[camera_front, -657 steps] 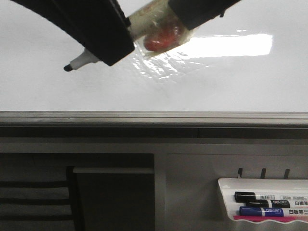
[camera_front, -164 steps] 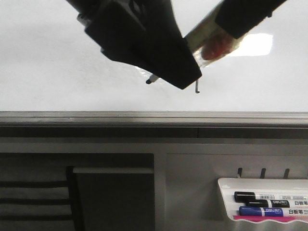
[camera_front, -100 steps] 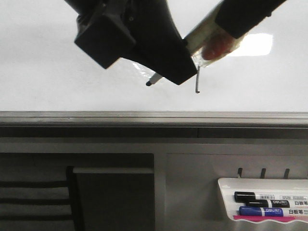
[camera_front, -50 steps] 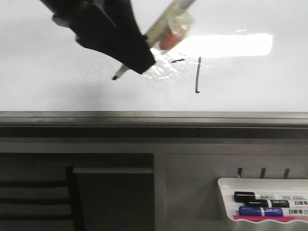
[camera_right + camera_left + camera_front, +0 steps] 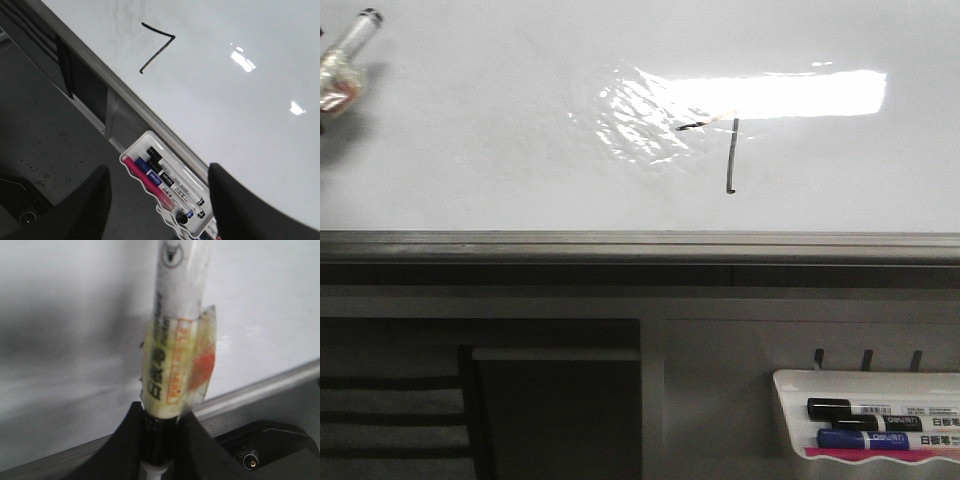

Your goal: Write number 7 on whiteboard

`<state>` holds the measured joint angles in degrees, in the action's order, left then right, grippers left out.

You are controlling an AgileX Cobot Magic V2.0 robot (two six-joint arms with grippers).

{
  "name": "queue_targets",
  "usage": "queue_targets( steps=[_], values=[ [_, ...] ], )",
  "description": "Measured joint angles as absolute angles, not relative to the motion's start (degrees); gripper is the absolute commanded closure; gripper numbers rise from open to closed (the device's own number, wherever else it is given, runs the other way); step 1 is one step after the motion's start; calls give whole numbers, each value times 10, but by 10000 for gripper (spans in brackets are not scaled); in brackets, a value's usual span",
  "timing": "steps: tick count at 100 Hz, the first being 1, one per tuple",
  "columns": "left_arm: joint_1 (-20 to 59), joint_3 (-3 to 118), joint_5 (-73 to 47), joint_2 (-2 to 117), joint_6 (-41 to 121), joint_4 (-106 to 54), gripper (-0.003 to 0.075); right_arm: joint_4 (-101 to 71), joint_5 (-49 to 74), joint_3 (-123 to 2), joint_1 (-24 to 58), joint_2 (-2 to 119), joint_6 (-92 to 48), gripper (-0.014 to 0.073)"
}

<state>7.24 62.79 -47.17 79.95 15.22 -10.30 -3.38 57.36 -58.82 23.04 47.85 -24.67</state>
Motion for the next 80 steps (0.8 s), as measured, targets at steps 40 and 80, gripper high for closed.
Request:
queue_targets(
  steps=[40,80],
  values=[
    [5,615,-415,799,132,-106,741,-34,547,-556,230,479,-247,207],
    [5,615,-389,823,132,-114,740,-34,546,-556,230,479,-247,207]
  ],
)
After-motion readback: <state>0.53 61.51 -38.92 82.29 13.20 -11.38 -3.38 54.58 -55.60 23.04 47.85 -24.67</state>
